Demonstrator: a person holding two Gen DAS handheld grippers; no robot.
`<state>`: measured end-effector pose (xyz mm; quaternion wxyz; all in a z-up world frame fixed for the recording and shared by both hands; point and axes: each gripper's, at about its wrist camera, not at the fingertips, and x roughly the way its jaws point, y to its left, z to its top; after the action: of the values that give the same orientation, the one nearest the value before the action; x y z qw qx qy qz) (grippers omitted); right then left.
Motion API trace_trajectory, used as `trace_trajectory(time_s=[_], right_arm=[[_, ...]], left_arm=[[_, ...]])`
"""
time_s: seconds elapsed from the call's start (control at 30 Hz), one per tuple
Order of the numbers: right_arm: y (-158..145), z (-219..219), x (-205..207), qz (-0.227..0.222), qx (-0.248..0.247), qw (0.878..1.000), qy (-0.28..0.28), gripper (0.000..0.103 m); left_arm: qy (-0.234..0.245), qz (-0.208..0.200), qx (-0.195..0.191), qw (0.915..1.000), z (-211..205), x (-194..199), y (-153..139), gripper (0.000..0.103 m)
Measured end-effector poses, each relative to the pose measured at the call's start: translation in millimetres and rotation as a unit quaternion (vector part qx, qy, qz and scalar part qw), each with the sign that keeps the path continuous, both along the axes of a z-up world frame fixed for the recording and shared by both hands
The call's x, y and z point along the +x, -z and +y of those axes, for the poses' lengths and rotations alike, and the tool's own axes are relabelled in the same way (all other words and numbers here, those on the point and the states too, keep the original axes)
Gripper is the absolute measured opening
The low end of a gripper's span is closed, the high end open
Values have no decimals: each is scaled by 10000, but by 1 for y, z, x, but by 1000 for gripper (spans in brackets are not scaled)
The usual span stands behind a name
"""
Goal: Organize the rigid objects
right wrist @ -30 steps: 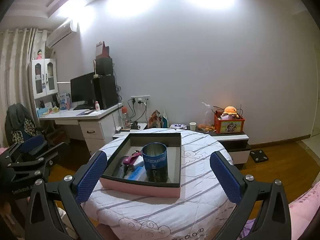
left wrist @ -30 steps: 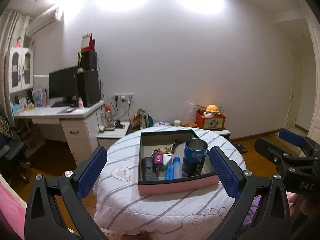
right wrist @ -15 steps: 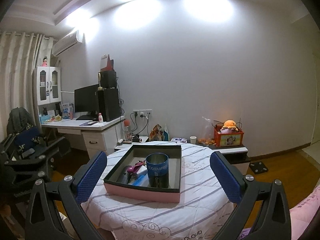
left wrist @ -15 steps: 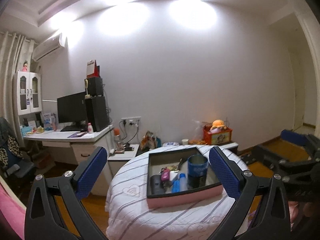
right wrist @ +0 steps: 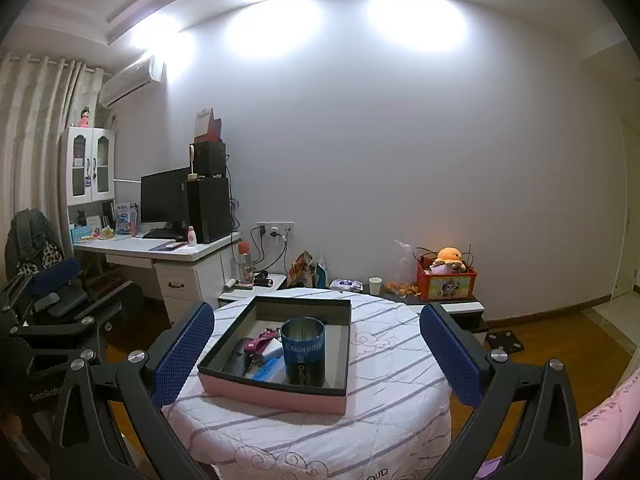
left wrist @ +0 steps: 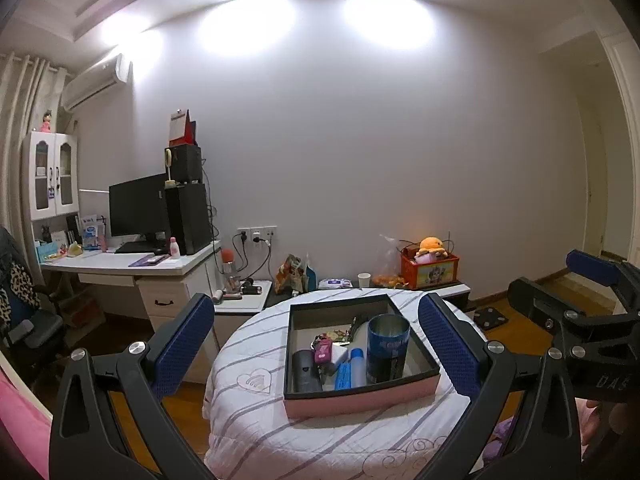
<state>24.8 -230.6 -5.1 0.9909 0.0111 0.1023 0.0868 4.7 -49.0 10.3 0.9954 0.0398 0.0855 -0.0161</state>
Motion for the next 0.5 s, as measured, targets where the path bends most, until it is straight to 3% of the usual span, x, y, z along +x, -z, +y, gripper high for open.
trace_trajectory(time_s=[0.23,0.5], right_arm=[[-14,7,-5,-77,-107,9999,33,103],[-5,12,-12,30,-177,9998,-59,103]], left_arm=[[-166,-74,-217,9996,4,-6,-13,103],[-146,68,-23,9999,8,-15,-4,103]])
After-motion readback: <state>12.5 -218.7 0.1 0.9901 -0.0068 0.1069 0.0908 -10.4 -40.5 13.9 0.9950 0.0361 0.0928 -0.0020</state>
